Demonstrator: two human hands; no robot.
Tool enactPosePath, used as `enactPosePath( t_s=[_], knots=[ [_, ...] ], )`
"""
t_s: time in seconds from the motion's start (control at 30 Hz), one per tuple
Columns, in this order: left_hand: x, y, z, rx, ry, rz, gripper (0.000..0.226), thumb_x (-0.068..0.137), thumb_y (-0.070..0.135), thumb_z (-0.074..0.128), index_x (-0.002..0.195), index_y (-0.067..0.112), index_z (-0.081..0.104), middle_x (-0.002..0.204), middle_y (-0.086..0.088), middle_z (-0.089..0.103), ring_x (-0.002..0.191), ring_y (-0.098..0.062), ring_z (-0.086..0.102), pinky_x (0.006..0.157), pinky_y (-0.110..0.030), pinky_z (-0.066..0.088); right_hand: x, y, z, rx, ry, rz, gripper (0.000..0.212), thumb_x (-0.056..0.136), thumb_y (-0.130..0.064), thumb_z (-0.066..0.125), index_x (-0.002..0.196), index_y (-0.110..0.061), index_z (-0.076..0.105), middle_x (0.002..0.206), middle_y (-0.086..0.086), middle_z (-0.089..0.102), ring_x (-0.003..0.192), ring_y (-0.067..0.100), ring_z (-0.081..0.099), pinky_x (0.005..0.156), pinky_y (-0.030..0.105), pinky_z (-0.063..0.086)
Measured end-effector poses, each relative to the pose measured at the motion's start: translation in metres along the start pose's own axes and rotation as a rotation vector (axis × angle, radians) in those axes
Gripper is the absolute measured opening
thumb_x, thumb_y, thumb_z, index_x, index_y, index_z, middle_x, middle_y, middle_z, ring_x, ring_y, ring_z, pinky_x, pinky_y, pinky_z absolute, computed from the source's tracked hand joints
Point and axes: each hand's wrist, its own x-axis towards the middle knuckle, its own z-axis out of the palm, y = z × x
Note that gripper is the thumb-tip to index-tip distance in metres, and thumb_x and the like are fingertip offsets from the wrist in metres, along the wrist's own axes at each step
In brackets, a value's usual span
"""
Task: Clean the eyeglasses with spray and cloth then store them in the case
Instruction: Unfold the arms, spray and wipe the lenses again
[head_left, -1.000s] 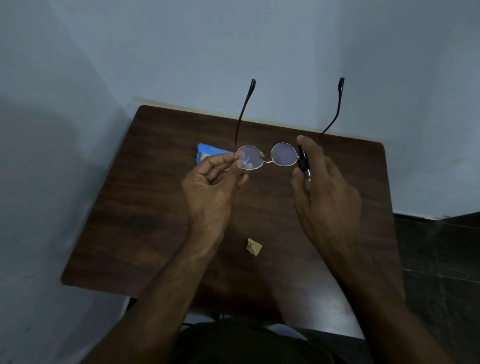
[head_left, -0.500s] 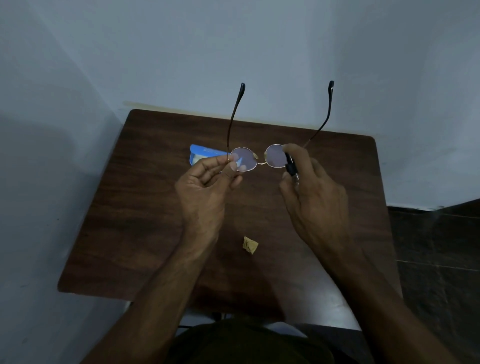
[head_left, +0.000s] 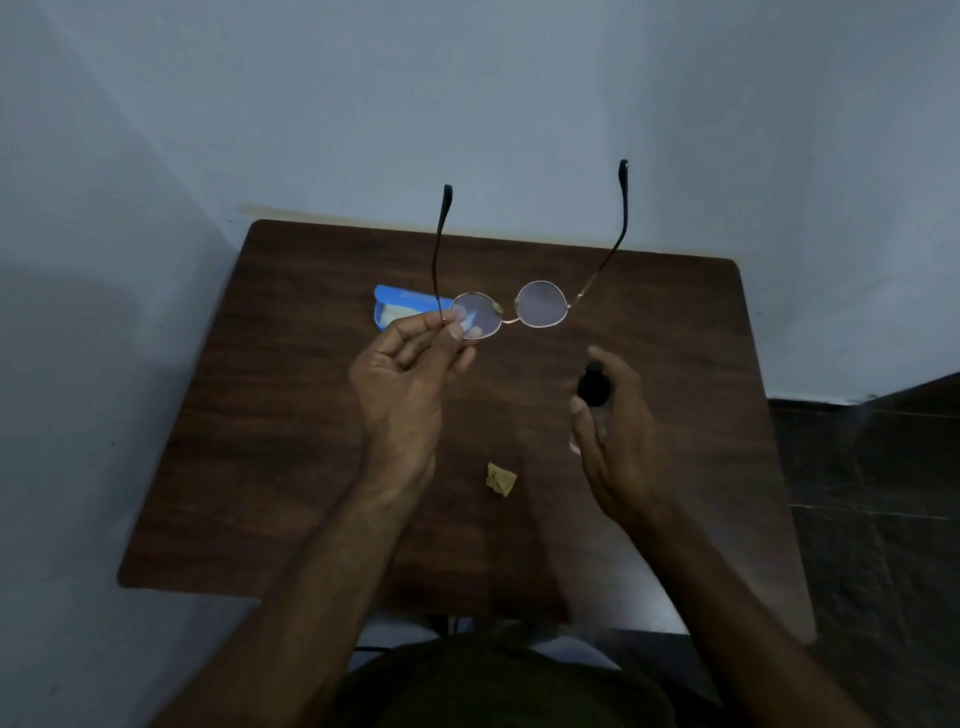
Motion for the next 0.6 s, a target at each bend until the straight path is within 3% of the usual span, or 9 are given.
enactPosePath(
  t_s=[0.1, 0.17, 0.23, 0.3, 0.4, 0.47, 0.6],
  knots=[
    [-0.002, -0.003, -0.007, -0.007, -0.002, -0.02, 0.02, 0.093, 0.001, 0.076, 0.111, -0.006, 0.072, 0.112, -0.018, 0.08, 0.105, -0.034, 0.078, 0.081, -0.031, 0.063, -0.014, 0.035, 0.021, 0.083, -0.014, 0.069, 0.03, 0.105, -0.039, 0.049, 0.135, -0.043, 0.046, 0.127, -0.029, 0.054, 0.117, 0.006, 0.06, 0.094, 0.052, 0.055],
    [-0.003, -0.003, -0.011, -0.006, -0.01, -0.025, 0.015, 0.092, 0.001, 0.077, 0.107, -0.001, 0.075, 0.111, -0.017, 0.08, 0.104, -0.034, 0.078, 0.08, -0.03, 0.063, -0.02, 0.055, 0.032, 0.173, -0.025, 0.15, 0.026, 0.107, -0.035, 0.048, 0.131, -0.044, 0.047, 0.12, -0.021, 0.06, 0.108, 0.01, 0.065, 0.088, 0.054, 0.057],
    [-0.006, -0.003, -0.016, -0.001, -0.027, -0.029, 0.012, 0.092, 0.002, 0.078, 0.104, 0.003, 0.076, 0.11, -0.017, 0.08, 0.101, -0.031, 0.079, 0.078, -0.029, 0.063, -0.022, 0.071, 0.042, 0.243, -0.048, 0.228, 0.026, 0.108, -0.022, 0.046, 0.132, -0.033, 0.049, 0.106, -0.014, 0.062, 0.091, 0.015, 0.064, 0.079, 0.056, 0.057],
    [-0.009, -0.001, -0.022, -0.002, -0.039, -0.039, 0.012, 0.091, 0.004, 0.08, 0.103, 0.006, 0.078, 0.108, -0.017, 0.081, 0.099, -0.028, 0.08, 0.077, -0.028, 0.063, -0.023, 0.079, 0.049, 0.26, -0.048, 0.298, 0.032, 0.106, -0.003, 0.046, 0.129, -0.024, 0.047, 0.095, -0.019, 0.062, 0.082, 0.01, 0.06, 0.077, 0.047, 0.054],
    [-0.015, 0.001, -0.032, 0.01, -0.039, -0.063, 0.012, 0.09, 0.005, 0.081, 0.102, 0.008, 0.079, 0.106, -0.017, 0.081, 0.098, -0.026, 0.08, 0.078, -0.028, 0.062, -0.025, 0.082, 0.051, 0.184, -0.022, 0.312, 0.039, 0.1, 0.008, 0.046, 0.127, -0.022, 0.046, 0.093, -0.023, 0.062, 0.079, -0.005, 0.06, 0.073, 0.012, 0.048],
    [-0.018, 0.002, -0.038, 0.021, -0.033, -0.073, 0.014, 0.091, 0.003, 0.08, 0.104, 0.003, 0.078, 0.107, -0.017, 0.081, 0.097, -0.026, 0.08, 0.079, -0.028, 0.062, -0.026, 0.08, 0.05, 0.157, 0.003, 0.355, 0.034, 0.1, -0.001, 0.048, 0.125, -0.024, 0.047, 0.096, -0.018, 0.062, 0.083, -0.007, 0.062, 0.071, 0.012, 0.046],
    [-0.023, 0.007, -0.05, 0.048, -0.031, -0.08, 0.02, 0.091, 0.002, 0.079, 0.109, -0.005, 0.074, 0.107, -0.019, 0.08, 0.098, -0.027, 0.08, 0.079, -0.029, 0.063, -0.028, 0.079, 0.05, 0.123, 0.031, 0.33, 0.03, 0.101, -0.006, 0.048, 0.123, -0.026, 0.046, 0.1, -0.033, 0.06, 0.087, -0.01, 0.061, 0.075, 0.006, 0.048]
  ],
)
